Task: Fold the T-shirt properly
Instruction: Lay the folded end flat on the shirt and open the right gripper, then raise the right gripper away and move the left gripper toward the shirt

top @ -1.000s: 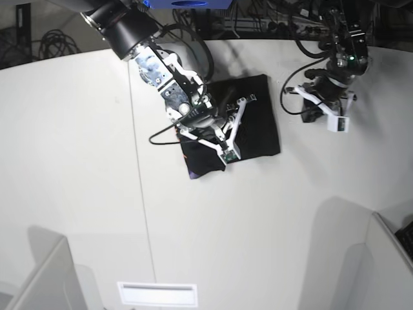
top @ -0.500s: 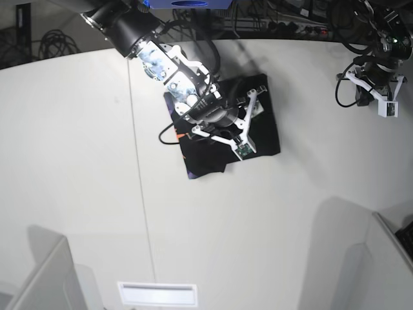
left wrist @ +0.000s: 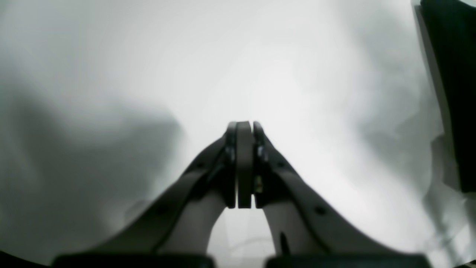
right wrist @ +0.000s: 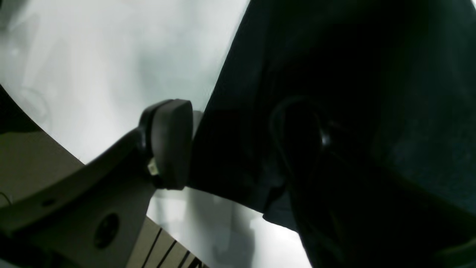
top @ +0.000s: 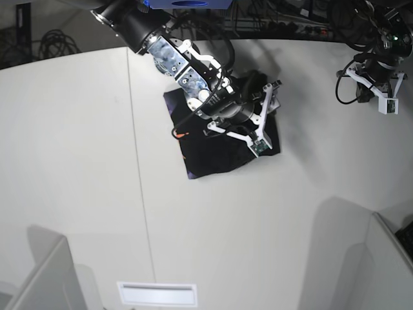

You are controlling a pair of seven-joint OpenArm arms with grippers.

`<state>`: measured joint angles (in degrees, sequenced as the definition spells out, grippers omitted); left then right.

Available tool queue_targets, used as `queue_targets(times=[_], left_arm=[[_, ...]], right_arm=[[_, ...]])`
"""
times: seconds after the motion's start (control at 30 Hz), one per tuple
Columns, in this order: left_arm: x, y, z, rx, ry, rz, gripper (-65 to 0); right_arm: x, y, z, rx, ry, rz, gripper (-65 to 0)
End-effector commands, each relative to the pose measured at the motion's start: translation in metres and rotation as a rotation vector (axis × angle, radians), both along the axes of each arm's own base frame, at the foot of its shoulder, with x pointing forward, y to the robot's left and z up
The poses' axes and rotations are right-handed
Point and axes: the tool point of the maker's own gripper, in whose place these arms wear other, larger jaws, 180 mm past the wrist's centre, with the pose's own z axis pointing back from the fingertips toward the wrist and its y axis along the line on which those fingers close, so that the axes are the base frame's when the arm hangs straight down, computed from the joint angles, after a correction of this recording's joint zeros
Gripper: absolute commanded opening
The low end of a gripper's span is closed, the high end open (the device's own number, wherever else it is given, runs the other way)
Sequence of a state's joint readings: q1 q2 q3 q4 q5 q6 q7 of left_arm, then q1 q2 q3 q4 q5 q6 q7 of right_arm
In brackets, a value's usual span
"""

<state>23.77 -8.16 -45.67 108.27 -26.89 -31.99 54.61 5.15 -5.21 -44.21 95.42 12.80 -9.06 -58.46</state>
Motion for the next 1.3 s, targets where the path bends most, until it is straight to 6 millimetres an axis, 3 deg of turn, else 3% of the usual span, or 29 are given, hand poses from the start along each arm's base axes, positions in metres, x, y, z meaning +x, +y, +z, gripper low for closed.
queue_targets(times=[0.0,0.17,0.37,0.5,0.73,0.8,0.9,0.93,1.07,1.27], left_arm=[[0.007,0.002,0.011,0.019,-0.04,-0.017,-65.0],[0.007,0.003,0.012,0.019,-0.042,-0.017,-65.0],[0.009,0.003,0.013,0.02,-0.047,-0.015,-65.0],[0.009,0.003,0.013,0.02,-0.049,-0.015,-65.0],[0.001,0.021,0.017,0.04,-0.053,0.036,-65.0],[-0.001,0.024,0.016,0.039,-0.048,0.047,-65.0],[-0.002,0.023,0.014,0.032,-0.045,0.047,-65.0],[-0.002,0.022,0.014,0.03,-0.042,0.043,-65.0],[0.002,0.005,0.007,0.007,-0.031,-0.002,-65.0],[0.0,-0.02,-0.006,-0.036,0.001,-0.06,-65.0]], right_arm=[[0.008,0.007,0.015,0.037,-0.04,-0.004,-28.1],[0.002,0.01,0.019,0.063,-0.043,-0.005,-28.1],[0.001,0.011,0.067,0.168,-0.138,-0.005,-28.1],[0.004,-0.006,0.088,0.193,-0.214,-0.015,-28.1],[0.046,-0.073,0.074,0.155,-0.295,-0.21,-28.8],[0.046,-0.079,0.071,0.152,-0.305,-0.221,-35.9],[0.043,-0.085,0.06,0.129,-0.288,-0.224,-60.9],[0.043,-0.089,0.054,0.112,-0.28,-0.228,-65.0],[0.054,-0.131,0.039,0.053,-0.289,-0.314,-65.0],[0.064,-0.207,0.042,0.027,-0.405,-0.507,-65.0]])
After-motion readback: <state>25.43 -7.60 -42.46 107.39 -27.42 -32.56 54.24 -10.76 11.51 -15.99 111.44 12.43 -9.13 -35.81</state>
